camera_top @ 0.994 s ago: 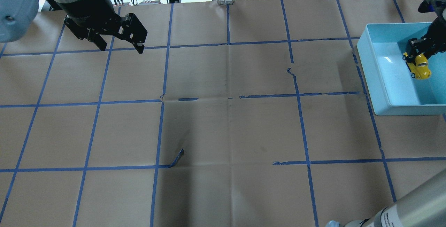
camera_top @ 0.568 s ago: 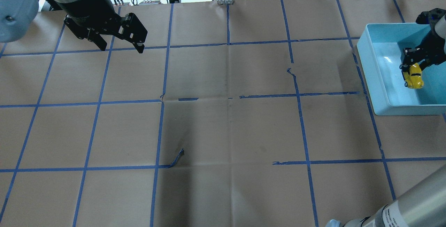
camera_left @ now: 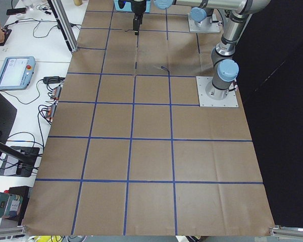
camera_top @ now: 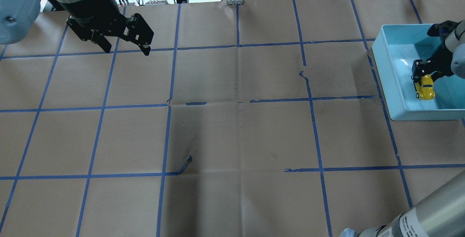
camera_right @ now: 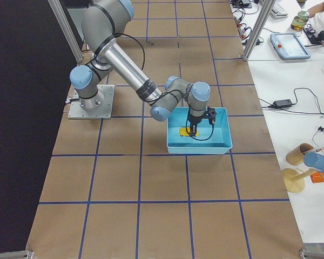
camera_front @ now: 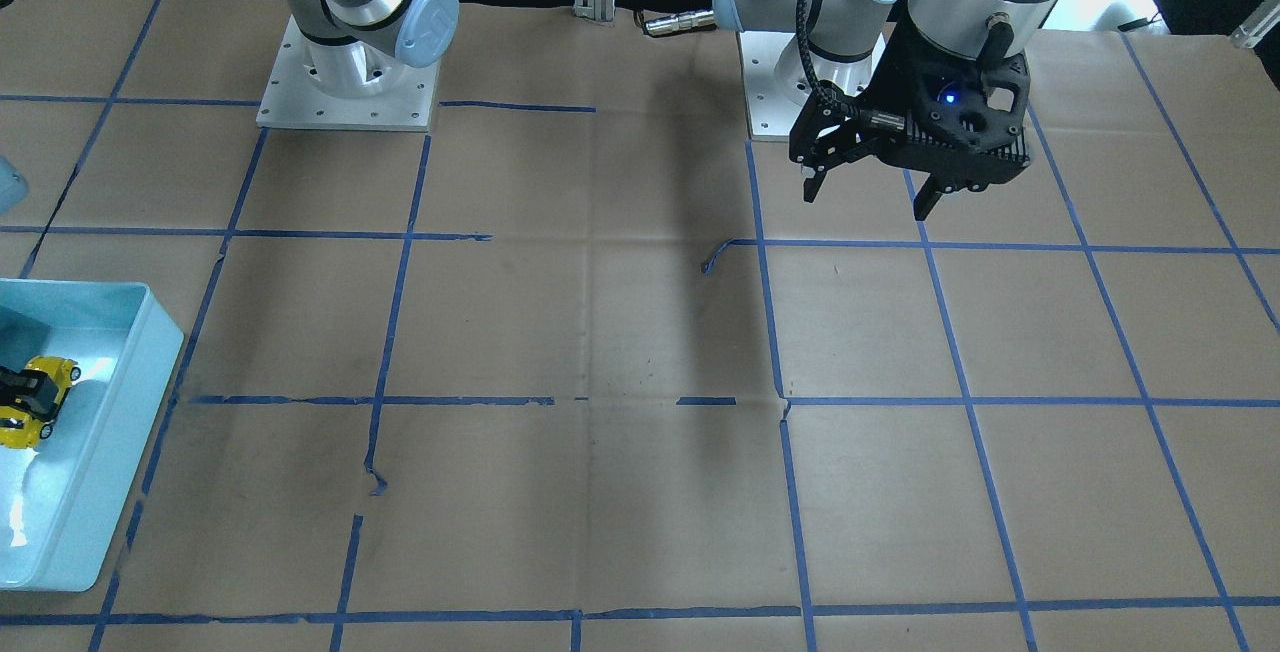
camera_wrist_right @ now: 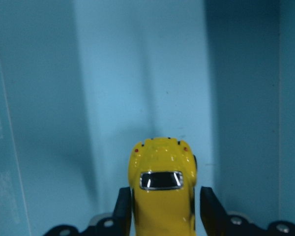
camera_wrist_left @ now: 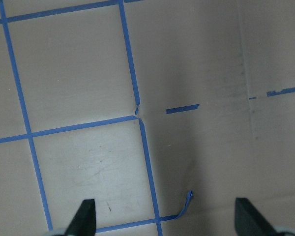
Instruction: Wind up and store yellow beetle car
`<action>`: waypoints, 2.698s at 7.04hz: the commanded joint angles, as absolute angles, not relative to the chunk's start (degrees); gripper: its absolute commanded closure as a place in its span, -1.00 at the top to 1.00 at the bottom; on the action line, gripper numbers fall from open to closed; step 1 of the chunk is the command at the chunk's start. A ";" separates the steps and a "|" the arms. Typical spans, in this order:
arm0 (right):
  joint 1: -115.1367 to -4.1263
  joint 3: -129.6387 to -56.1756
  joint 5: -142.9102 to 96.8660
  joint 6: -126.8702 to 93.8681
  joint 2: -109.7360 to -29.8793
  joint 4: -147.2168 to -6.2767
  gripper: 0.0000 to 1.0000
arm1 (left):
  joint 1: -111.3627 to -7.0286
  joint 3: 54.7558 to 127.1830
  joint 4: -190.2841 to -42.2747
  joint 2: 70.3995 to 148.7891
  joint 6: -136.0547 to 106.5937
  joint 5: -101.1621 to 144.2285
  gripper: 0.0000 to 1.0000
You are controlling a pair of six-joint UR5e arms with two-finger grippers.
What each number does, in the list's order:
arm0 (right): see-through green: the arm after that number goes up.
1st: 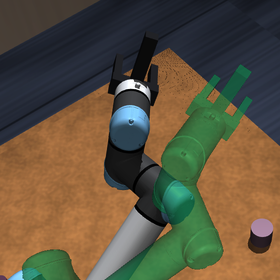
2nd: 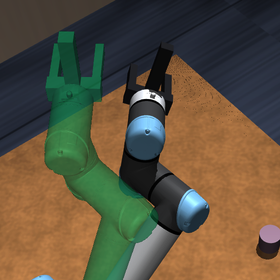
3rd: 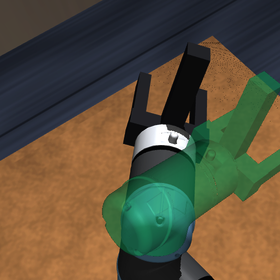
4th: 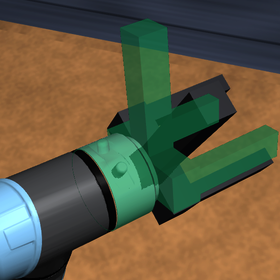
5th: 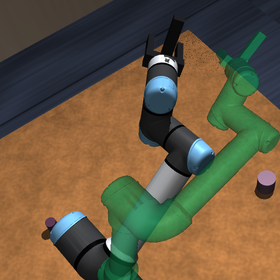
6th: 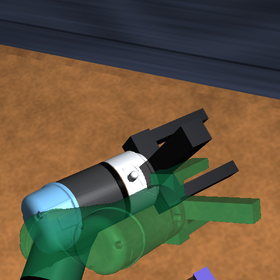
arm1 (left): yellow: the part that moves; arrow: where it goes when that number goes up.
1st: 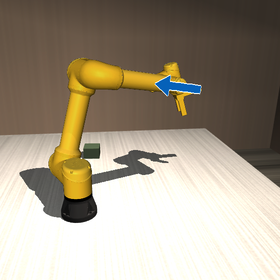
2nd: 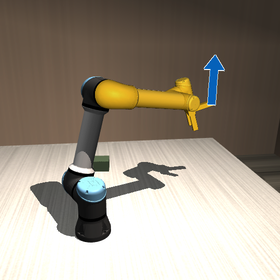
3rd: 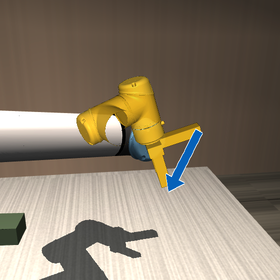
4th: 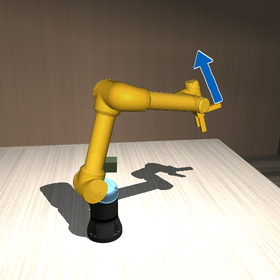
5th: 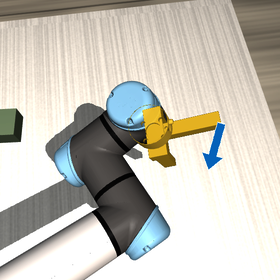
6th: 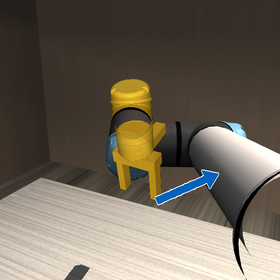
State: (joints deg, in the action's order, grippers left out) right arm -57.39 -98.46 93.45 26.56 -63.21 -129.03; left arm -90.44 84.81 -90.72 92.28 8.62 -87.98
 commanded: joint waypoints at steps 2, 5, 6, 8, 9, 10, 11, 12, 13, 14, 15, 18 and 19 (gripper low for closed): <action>-57.57 -95.20 93.61 26.19 -64.68 -128.24 1.00 | -90.44 84.81 -90.79 92.29 8.61 -87.98 0.99; -61.06 -91.33 93.78 23.14 -71.42 -118.63 1.00 | -90.44 84.81 -90.70 92.29 8.61 -87.98 0.99; -63.09 -90.80 93.78 17.89 -76.85 -112.13 1.00 | -90.44 84.81 -90.62 92.29 8.61 -87.98 0.99; -70.36 -91.14 93.61 11.89 -84.78 -103.41 1.00 | -90.44 84.81 -90.53 92.29 8.70 -87.98 0.99; -76.14 -90.79 93.95 10.13 -86.38 -99.53 1.00 | -90.44 84.81 -90.53 92.29 8.61 -87.98 0.99; -81.07 -91.23 95.35 6.71 -88.31 -98.01 1.00 | -90.44 84.81 -90.53 92.29 8.70 -87.98 0.99; -83.04 -91.32 93.79 4.07 -89.11 -95.91 1.00 | -90.44 84.81 -90.53 92.29 8.88 -87.98 0.99; -86.54 -91.32 92.13 3.70 -89.03 -95.63 1.00 | -90.44 84.81 -90.53 92.29 8.79 -87.98 0.99; -90.40 -91.23 92.54 2.47 -88.51 -96.23 1.00 | -90.44 84.81 -90.53 92.29 8.79 -87.98 0.99; -92.44 -91.32 92.03 -0.85 -88.16 -95.81 1.00 | -90.44 84.81 -90.53 92.29 8.79 -87.98 0.99; -92.63 -91.32 91.76 -2.71 -87.89 -94.67 1.00 | -90.44 84.81 -90.53 92.29 8.79 -87.98 0.99; -91.94 -90.79 91.41 -2.72 -88.33 -89.84 1.00 | -90.44 84.81 -90.53 92.29 8.79 -87.98 0.99; -91.67 -90.70 91.49 -2.55 -88.50 -89.48 1.00 | -90.53 84.81 -90.53 92.29 8.79 -87.98 0.99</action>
State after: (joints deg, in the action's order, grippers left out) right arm -92.02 -90.81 91.46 -2.64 -88.30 -90.46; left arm -90.46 84.81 -90.53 92.29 8.79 -87.98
